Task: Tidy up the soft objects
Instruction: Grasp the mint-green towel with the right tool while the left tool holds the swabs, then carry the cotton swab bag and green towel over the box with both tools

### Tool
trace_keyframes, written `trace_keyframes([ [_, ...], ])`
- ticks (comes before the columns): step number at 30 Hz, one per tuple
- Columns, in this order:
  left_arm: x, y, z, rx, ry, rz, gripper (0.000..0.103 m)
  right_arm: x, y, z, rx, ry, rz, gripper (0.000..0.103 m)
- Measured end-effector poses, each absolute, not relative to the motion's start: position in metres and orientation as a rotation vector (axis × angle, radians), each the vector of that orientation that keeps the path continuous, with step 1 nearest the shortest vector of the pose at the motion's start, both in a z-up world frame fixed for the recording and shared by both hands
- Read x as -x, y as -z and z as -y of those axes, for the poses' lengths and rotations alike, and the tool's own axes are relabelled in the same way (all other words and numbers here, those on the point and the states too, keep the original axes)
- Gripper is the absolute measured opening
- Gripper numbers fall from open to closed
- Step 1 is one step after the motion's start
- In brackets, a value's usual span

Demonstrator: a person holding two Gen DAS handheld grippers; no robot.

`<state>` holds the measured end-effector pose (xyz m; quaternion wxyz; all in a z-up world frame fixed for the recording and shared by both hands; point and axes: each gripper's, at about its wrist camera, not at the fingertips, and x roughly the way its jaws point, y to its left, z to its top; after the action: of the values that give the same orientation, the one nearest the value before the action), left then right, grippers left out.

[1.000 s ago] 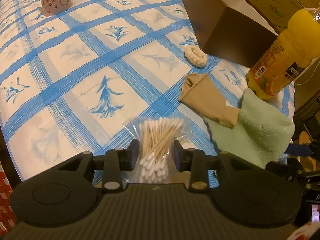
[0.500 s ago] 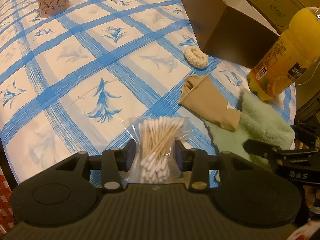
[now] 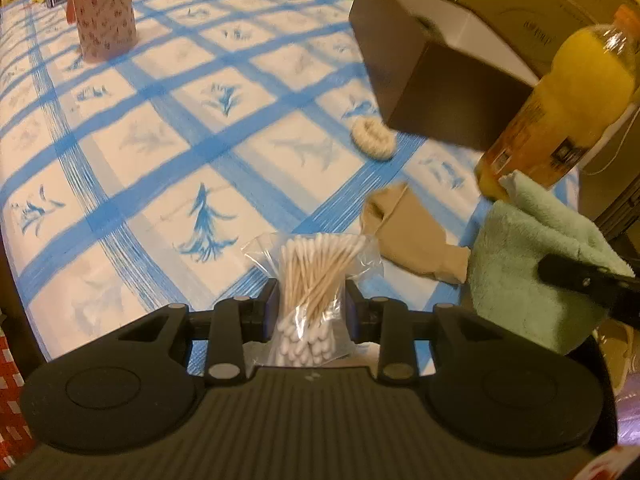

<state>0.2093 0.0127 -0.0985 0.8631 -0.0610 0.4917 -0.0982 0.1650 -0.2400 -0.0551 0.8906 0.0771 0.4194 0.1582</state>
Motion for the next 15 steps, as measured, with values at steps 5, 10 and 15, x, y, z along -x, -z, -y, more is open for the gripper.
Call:
trace_keyframes([
  [5,-0.202,0.077,-0.011,0.139,0.221,-0.984,0.03,-0.16,0.039,0.246,-0.174,-0.316,-0.84,0.019],
  [10,-0.195,0.06,-0.006,0.135,0.236,-0.955,0.03,-0.149,0.032,0.255,-0.22,-0.32,-0.838,0.019],
  [15,-0.192,0.048,0.003,0.128,0.254,-0.943,0.03,-0.142,0.023,0.273,-0.26,-0.306,-0.824,0.019],
])
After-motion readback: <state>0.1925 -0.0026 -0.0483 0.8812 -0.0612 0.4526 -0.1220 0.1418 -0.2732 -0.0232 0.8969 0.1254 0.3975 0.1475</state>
